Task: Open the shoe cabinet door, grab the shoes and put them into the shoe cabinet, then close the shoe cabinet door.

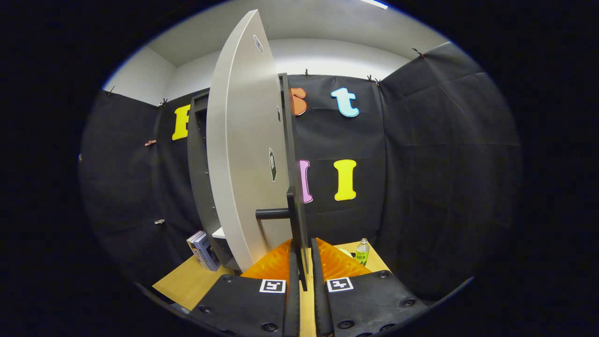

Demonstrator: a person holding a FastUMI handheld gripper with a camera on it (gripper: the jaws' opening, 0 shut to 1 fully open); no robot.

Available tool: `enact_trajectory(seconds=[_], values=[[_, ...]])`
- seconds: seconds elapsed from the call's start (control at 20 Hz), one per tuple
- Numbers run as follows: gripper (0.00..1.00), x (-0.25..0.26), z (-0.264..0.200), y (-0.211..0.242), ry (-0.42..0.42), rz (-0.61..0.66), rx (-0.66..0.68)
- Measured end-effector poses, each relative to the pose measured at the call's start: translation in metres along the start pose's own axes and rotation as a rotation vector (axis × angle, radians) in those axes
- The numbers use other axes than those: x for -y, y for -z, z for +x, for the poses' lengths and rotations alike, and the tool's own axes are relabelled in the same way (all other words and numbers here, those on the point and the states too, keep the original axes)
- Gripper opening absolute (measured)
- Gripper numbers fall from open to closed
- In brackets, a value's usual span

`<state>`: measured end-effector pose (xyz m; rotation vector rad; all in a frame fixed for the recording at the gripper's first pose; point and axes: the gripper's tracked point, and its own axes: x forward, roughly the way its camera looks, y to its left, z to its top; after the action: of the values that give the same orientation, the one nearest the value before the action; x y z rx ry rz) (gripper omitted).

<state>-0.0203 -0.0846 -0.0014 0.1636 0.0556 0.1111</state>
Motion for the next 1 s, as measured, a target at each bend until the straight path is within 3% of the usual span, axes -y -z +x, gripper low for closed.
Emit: enact_trajectory(seconds=[0.15,0.3,0.5,0.65,0.75,0.8,1.0], values=[[0.17,0.001,-0.002,-0.002,-0.046,0.004,0.011],[0.25,0.007,-0.014,-0.007,-0.046,0.031,0.033],[0.41,0.015,-0.037,-0.016,0.024,0.006,0.062],[0.41,0.012,-0.051,-0.032,0.051,0.018,0.100],[0.53,-0.001,-0.067,-0.036,0.033,0.038,0.102],[0.53,-0.012,-0.074,-0.033,0.003,0.043,0.091],[0.98,-0.071,-0.079,-0.018,-0.135,0.026,0.042]])
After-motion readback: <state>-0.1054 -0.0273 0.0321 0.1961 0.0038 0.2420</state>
